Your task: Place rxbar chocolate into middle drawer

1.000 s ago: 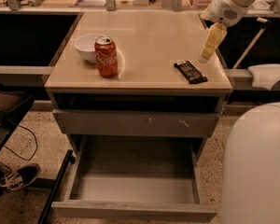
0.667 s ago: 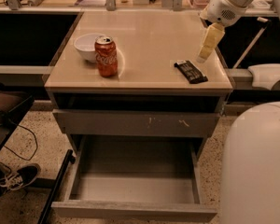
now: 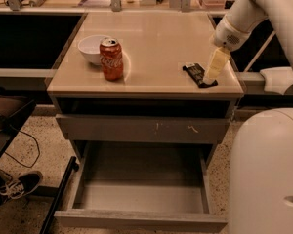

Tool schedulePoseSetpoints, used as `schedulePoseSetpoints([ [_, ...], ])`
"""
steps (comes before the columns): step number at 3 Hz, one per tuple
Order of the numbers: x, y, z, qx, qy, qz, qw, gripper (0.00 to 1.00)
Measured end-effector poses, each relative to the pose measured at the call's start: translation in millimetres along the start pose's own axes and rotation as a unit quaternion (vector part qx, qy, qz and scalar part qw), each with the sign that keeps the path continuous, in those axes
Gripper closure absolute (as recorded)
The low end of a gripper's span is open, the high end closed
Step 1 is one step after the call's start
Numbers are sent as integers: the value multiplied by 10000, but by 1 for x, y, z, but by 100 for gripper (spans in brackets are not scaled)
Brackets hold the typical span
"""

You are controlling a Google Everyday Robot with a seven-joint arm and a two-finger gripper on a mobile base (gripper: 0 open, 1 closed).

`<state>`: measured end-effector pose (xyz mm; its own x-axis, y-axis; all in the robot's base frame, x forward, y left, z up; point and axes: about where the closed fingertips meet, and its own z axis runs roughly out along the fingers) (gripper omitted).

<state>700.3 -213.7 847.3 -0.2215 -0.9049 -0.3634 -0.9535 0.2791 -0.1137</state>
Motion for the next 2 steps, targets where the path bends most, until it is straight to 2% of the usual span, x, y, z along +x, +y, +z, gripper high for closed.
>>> schedulePoseSetpoints([
  [1, 11, 10, 20, -240, 39, 92, 9997, 0],
  [2, 12, 24, 38, -472, -16, 72, 9989, 0],
])
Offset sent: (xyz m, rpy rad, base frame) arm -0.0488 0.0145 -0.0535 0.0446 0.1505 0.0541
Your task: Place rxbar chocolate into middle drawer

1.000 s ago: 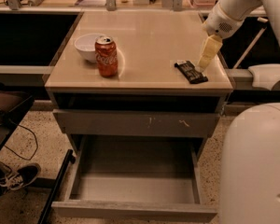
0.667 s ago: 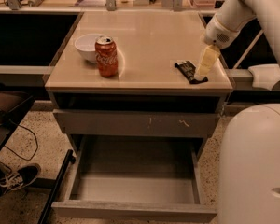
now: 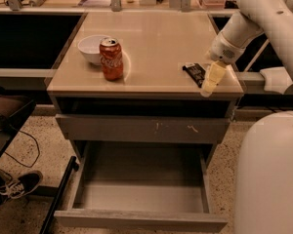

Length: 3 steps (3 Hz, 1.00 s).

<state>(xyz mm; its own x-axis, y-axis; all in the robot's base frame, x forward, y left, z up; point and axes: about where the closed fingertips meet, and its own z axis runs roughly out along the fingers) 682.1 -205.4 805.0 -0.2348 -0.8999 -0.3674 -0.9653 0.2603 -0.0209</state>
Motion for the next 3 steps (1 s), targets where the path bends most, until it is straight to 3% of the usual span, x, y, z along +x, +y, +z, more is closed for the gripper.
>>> schedulePoseSetpoints([
  [1, 0, 0, 0, 0, 0, 0, 10000, 0],
  [3, 0, 0, 0, 0, 0, 0, 10000, 42],
])
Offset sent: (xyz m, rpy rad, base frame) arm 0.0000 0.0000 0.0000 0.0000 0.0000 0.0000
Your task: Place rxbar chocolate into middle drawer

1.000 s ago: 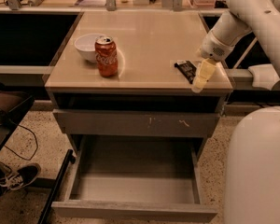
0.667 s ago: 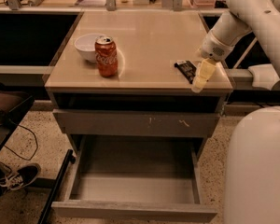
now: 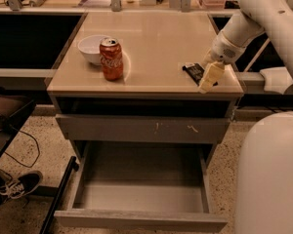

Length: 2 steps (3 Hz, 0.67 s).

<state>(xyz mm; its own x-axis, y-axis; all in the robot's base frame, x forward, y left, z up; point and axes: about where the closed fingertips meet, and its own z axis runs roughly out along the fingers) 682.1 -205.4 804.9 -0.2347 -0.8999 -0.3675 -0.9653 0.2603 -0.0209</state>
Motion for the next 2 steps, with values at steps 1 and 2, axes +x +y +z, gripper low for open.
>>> schedulePoseSetpoints([
  [1, 0, 0, 0, 0, 0, 0, 10000, 65],
  [2, 0, 0, 0, 0, 0, 0, 10000, 89],
])
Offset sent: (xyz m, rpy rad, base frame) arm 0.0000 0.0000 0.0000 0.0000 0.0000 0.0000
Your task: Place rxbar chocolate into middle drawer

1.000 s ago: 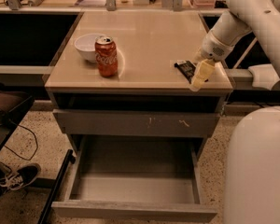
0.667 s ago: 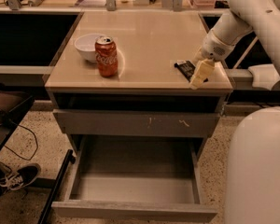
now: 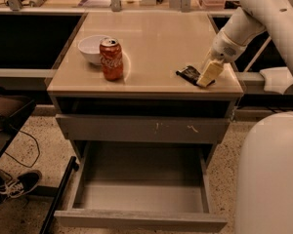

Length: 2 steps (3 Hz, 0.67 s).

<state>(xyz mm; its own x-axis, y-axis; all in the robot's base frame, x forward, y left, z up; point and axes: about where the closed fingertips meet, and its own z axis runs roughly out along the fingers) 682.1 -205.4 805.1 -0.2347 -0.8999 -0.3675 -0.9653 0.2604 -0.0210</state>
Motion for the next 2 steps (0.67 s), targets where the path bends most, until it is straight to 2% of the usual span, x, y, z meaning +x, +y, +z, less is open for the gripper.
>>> schedulePoseSetpoints([
  [1, -3, 0, -8, 0, 0, 0, 10000, 100],
  [2, -3, 0, -9, 0, 0, 0, 10000, 100],
])
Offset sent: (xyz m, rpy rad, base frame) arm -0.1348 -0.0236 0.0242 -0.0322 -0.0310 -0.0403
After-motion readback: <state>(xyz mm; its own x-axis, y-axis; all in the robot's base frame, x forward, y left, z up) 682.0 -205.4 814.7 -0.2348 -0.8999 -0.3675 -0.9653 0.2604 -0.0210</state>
